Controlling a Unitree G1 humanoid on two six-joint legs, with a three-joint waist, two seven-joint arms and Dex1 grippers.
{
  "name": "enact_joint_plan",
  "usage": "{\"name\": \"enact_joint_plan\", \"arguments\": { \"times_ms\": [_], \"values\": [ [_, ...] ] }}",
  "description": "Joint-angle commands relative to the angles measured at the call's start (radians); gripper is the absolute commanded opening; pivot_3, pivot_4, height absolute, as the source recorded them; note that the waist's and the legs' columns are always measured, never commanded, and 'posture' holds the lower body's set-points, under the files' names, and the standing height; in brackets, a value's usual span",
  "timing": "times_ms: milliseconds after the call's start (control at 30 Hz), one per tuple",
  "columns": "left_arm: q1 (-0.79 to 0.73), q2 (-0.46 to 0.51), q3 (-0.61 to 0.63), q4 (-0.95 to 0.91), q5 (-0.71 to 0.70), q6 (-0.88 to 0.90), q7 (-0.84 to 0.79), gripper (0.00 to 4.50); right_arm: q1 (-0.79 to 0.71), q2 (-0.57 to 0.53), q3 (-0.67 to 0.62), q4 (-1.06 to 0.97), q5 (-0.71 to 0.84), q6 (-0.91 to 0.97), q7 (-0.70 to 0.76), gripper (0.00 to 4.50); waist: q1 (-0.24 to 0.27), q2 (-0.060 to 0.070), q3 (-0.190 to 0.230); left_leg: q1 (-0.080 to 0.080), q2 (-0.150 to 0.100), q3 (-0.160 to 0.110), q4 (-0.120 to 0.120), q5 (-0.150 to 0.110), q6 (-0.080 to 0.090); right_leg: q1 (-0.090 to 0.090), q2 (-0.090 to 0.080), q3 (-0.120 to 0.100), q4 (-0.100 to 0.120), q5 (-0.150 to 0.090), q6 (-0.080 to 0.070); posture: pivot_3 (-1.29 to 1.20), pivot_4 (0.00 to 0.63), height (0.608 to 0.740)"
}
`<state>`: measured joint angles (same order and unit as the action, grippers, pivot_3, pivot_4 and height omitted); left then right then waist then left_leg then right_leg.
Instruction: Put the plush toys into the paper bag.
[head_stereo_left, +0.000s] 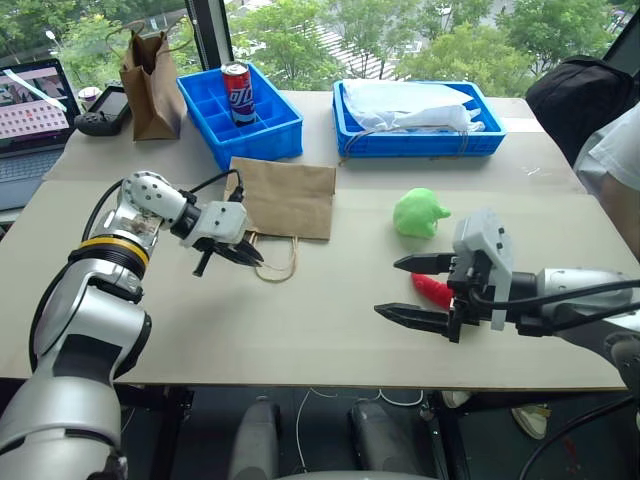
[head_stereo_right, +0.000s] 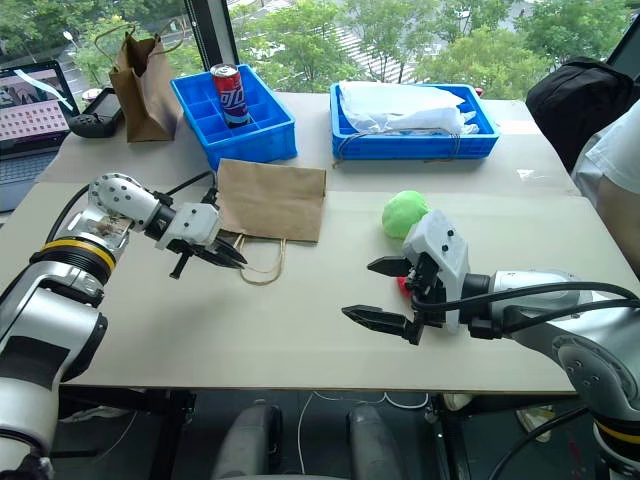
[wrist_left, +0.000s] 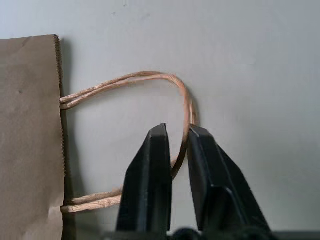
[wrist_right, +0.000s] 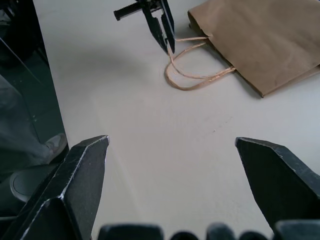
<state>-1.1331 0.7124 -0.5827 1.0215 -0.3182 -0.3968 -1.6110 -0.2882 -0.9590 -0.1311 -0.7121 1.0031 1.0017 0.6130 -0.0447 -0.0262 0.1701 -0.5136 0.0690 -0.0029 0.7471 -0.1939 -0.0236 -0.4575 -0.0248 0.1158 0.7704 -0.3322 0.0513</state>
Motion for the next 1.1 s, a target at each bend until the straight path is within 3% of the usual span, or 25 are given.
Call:
{"name": "enact_joint_plan", "arguments": {
  "times_ms": [33, 133, 233, 367, 500, 667, 767, 933, 967, 1100],
  "values": [
    [-0.012, 0.013, -0.005, -0.159, -0.188, 0.205, -0.003, 0.08, 0.021, -0.013, -0.023, -0.039, 0.005, 0.004, -0.009, 4.50, 0.003, 0.000, 0.000, 0.000, 0.000, 0.000, 0.000, 0.000, 0.000, 0.000, 0.000, 0.000, 0.000, 0.000, 0.000, 0.00, 0.150, 0.665],
    [0.008, 0.000, 0.028, -0.300, -0.295, 0.428, -0.003, 0.08, 0.059, -0.012, -0.022, -0.057, 0.001, 0.007, -0.024, 4.50, 0.004, 0.000, 0.000, 0.000, 0.000, 0.000, 0.000, 0.000, 0.000, 0.001, 0.000, 0.000, 0.000, 0.000, 0.000, 0.00, 0.150, 0.665],
    [0.030, -0.059, 0.119, -0.417, -0.312, 0.670, 0.017, 0.08, 0.101, 0.004, -0.020, -0.075, -0.002, 0.002, -0.051, 4.50, 0.005, 0.000, 0.000, 0.000, 0.000, 0.000, 0.000, 0.000, 0.000, 0.001, 0.000, 0.000, 0.000, 0.000, 0.000, 0.00, 0.150, 0.665],
    [0.114, -0.064, 0.188, -0.722, -0.384, 1.007, 0.156, 0.08, 0.153, 0.050, 0.002, -0.092, -0.023, -0.016, -0.103, 4.50, -0.006, 0.000, 0.000, 0.001, 0.000, 0.000, 0.000, 0.000, 0.000, 0.001, 0.000, 0.000, 0.000, -0.001, 0.002, 0.00, 0.150, 0.665],
    [0.127, -0.097, 0.277, -0.844, -0.455, 1.248, 0.276, 0.08, 0.177, 0.130, 0.028, -0.083, -0.063, -0.040, -0.165, 4.50, -0.006, 0.000, 0.000, 0.003, 0.000, -0.001, -0.001, 0.001, 0.001, 0.001, 0.001, 0.000, 0.002, -0.001, 0.002, 0.00, 0.150, 0.665],
    [0.101, -0.118, 0.286, -0.864, -0.371, 1.321, 0.370, 0.00, 0.209, 0.294, 0.082, -0.020, -0.151, -0.106, -0.246, 3.02, -0.001, 0.000, 0.000, 0.005, 0.000, -0.001, -0.001, 0.002, 0.002, 0.003, 0.002, 0.001, 0.002, -0.003, 0.005, 0.00, 0.150, 0.665],
    [0.068, -0.147, 0.330, -0.844, -0.389, 1.398, 0.414, 0.00, 0.203, 0.418, 0.169, 0.038, -0.255, -0.180, -0.296, 2.08, 0.001, 0.000, 0.000, 0.004, 0.000, -0.001, 0.000, 0.003, 0.002, 0.003, 0.002, 0.001, 0.002, -0.002, 0.006, 0.00, 0.150, 0.665],
    [0.096, -0.167, 0.374, -0.908, -0.433, 1.487, 0.434, 0.00, 0.177, 0.535, 0.225, 0.118, -0.358, -0.257, -0.317, 0.25, 0.000, 0.000, 0.000, 0.004, 0.000, 0.000, -0.001, 0.003, 0.002, 0.002, 0.002, 0.002, 0.002, -0.002, 0.005, 0.00, 0.150, 0.665],
    [0.095, -0.176, 0.390, -0.913, -0.446, 1.511, 0.446, 0.00, 0.175, 0.553, 0.235, 0.138, -0.383, -0.276, -0.317, 0.07, 0.001, 0.000, 0.000, 0.004, 0.000, 0.000, -0.001, 0.003, 0.002, 0.002, 0.002, 0.002, 0.002, -0.002, 0.005, 0.00, 0.150, 0.665],
    [0.085, -0.203, 0.447, -0.934, -0.492, 1.590, 0.477, 0.00, 0.140, 0.615, 0.248, 0.211, -0.450, -0.339, -0.319, 0.07, 0.003, 0.000, 0.000, 0.004, 0.000, -0.001, -0.001, 0.003, 0.002, 0.002, 0.002, 0.001, 0.002, -0.002, 0.005, 0.00, 0.150, 0.665]
  ]
}}
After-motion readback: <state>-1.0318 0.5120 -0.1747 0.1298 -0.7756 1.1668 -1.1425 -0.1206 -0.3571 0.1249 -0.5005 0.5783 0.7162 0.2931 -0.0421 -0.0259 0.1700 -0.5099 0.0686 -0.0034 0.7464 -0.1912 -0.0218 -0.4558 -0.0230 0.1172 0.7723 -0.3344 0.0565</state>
